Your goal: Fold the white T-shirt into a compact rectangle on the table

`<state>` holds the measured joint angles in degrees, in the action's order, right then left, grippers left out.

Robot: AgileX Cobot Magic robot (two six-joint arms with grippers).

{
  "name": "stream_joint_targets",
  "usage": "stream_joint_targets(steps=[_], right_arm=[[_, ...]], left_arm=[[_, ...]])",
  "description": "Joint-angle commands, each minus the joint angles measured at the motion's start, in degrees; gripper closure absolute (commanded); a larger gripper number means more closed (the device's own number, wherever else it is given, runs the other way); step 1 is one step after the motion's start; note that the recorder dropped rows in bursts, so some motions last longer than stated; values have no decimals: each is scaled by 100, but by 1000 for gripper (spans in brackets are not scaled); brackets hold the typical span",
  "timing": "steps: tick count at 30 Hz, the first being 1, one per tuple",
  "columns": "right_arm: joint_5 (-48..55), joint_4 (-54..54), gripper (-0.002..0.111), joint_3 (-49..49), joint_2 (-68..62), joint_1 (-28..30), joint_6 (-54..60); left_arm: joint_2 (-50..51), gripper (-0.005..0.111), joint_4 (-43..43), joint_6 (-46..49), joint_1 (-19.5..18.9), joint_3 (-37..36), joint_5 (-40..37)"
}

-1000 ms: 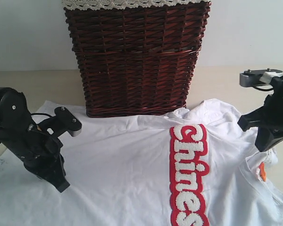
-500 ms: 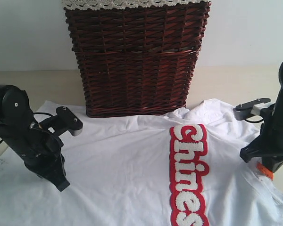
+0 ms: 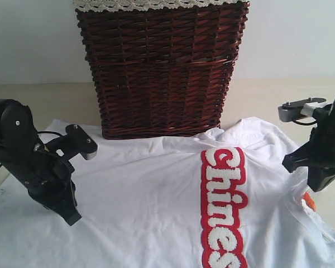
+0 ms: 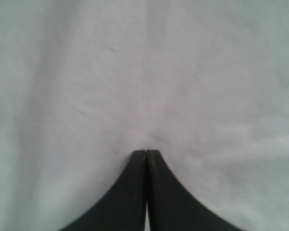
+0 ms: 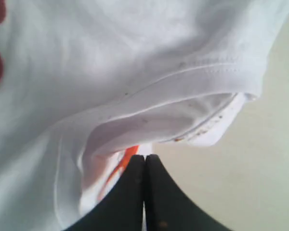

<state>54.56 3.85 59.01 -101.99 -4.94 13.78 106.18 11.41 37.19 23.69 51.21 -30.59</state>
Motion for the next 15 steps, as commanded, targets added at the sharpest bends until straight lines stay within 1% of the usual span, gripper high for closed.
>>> stream_joint_targets(steps=[1, 4, 9, 12, 15], right_arm=[[74, 475, 108, -493, 142, -10, 418], [-54, 257, 108, -748, -5, -10, 345], [-152, -322, 108, -761, -272, -10, -357], [-251, -281, 108, -750, -362, -10, -373], [-240, 101, 108, -643, -398, -10, -84]], left_arm=[[-61, 107, -29, 13, -14, 26, 108], [-61, 107, -29, 13, -14, 26, 108], [-85, 107, 0, 13, -14, 39, 81], [-85, 107, 0, 13, -14, 116, 57], [-85, 107, 0, 13, -14, 138, 57]])
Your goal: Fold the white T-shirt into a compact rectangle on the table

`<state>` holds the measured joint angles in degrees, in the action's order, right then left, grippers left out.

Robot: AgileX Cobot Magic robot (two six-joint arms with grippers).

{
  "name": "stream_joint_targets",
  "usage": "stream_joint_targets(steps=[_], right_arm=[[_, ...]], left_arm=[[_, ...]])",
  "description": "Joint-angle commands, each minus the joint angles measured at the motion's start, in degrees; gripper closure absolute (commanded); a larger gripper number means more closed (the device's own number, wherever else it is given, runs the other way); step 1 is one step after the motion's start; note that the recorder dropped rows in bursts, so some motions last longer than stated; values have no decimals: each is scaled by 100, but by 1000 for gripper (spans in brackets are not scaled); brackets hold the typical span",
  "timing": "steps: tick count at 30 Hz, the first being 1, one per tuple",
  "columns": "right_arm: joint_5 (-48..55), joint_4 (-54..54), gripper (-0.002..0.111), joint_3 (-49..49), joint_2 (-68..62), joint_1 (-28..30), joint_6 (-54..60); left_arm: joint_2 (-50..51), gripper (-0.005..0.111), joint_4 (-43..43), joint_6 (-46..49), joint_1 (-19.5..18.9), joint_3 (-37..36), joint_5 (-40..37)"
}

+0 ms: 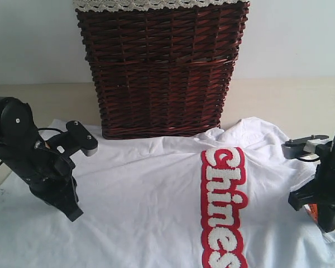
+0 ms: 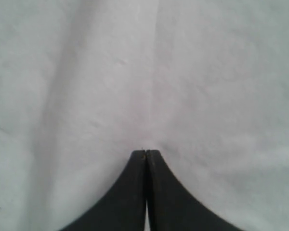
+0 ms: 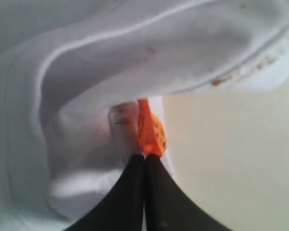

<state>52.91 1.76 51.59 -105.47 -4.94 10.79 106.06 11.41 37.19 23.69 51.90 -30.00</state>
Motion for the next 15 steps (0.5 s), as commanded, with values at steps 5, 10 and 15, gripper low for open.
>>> stream_joint_targets(steps=[5, 10, 15], right_arm=[[-89, 724, 108, 179, -50, -10, 567], [-249, 1137, 108, 179, -50, -10, 931], [-315, 942, 108, 179, -251, -10, 806]], left_arm=[[-73, 107, 0, 13, -14, 69, -2], [-73, 107, 0, 13, -14, 69, -2], [-73, 107, 0, 13, -14, 69, -2]])
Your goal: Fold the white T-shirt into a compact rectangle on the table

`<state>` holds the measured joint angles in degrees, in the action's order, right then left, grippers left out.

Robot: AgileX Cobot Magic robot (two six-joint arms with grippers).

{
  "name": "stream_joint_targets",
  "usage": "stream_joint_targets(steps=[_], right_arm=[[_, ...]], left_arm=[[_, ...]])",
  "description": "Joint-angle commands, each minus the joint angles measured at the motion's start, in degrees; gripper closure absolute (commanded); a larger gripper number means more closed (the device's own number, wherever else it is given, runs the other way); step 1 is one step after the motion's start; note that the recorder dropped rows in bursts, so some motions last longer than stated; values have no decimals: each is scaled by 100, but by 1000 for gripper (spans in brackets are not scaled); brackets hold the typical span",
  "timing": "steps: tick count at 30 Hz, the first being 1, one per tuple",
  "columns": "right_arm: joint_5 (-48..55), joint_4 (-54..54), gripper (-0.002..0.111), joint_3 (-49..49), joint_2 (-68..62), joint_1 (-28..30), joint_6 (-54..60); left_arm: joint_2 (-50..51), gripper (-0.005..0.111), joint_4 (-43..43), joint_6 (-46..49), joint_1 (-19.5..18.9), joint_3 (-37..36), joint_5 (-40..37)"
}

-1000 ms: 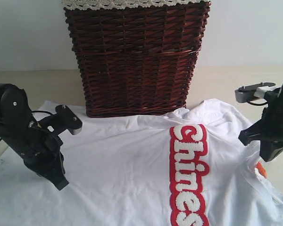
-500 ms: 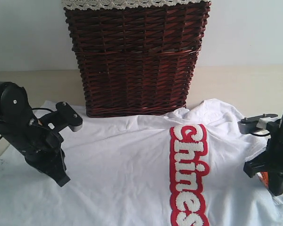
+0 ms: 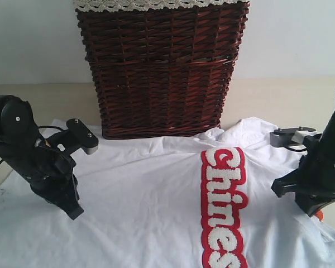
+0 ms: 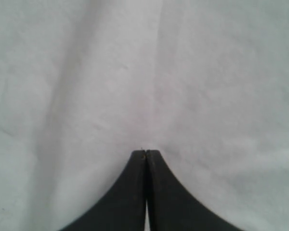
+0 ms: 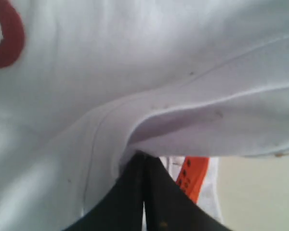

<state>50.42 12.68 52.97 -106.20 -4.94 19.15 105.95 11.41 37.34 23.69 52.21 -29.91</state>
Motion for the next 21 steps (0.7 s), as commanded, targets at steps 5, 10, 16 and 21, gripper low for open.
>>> stream_joint_targets(steps=[5, 10, 16, 21], right_arm=[[247, -972, 108, 56, -707, -10, -854], [784, -2288, 108, 126, -826, -10, -2083], [657, -2901, 108, 169, -535, -10, -2632], [485, -2687, 108, 265, -369, -10, -2313]], left_arm=[[-62, 107, 0, -1, -14, 38, -11], [-62, 107, -10, -1, -14, 40, -9], [-62, 107, -20, 10, -14, 40, -9], [-62, 107, -20, 102, -14, 40, -9]])
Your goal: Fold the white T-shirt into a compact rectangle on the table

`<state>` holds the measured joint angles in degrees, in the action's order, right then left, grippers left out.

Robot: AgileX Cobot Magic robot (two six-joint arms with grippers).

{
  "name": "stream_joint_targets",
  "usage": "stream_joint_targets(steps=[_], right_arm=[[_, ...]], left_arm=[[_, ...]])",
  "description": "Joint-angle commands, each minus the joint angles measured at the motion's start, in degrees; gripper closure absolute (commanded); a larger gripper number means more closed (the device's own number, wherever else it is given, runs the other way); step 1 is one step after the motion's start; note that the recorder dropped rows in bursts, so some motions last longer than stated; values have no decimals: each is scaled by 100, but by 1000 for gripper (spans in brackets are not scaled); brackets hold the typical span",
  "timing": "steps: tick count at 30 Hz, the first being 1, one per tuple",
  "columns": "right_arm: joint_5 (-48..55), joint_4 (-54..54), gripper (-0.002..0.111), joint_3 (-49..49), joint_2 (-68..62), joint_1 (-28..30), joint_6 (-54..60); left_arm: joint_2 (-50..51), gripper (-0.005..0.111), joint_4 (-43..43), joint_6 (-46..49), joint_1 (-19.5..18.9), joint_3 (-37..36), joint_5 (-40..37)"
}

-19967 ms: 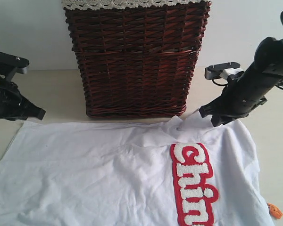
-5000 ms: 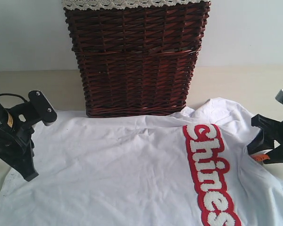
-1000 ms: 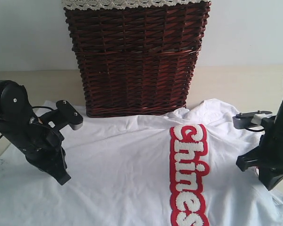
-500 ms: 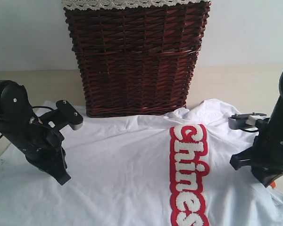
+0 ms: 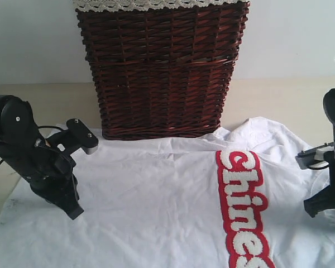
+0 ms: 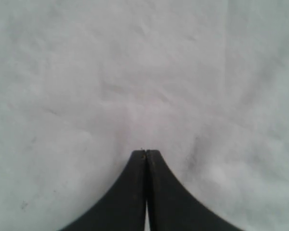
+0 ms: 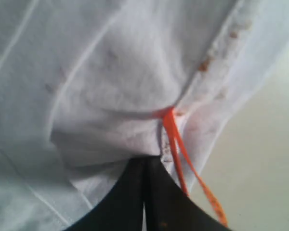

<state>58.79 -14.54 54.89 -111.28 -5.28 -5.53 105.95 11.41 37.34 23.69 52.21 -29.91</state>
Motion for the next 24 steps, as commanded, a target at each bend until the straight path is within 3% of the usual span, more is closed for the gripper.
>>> stream_joint_targets(steps=[1, 9, 12, 18, 24], right_arm=[[-352, 71, 108, 126, 166, 24, 216], [-227, -345, 108, 323, 603, 24, 651], [275, -1025, 98, 323, 642, 24, 651], [-299, -738, 64, 323, 651, 24, 1625], [-42, -781, 64, 323, 748, 24, 3263]], left_arm=[[-62, 107, -20, 137, -14, 40, -23], [-111, 107, -89, 904, -14, 40, -325], [-134, 107, -165, 917, -14, 40, -325], [-134, 107, -206, 989, -14, 40, -261], [-134, 107, -209, 1223, -14, 40, -104]])
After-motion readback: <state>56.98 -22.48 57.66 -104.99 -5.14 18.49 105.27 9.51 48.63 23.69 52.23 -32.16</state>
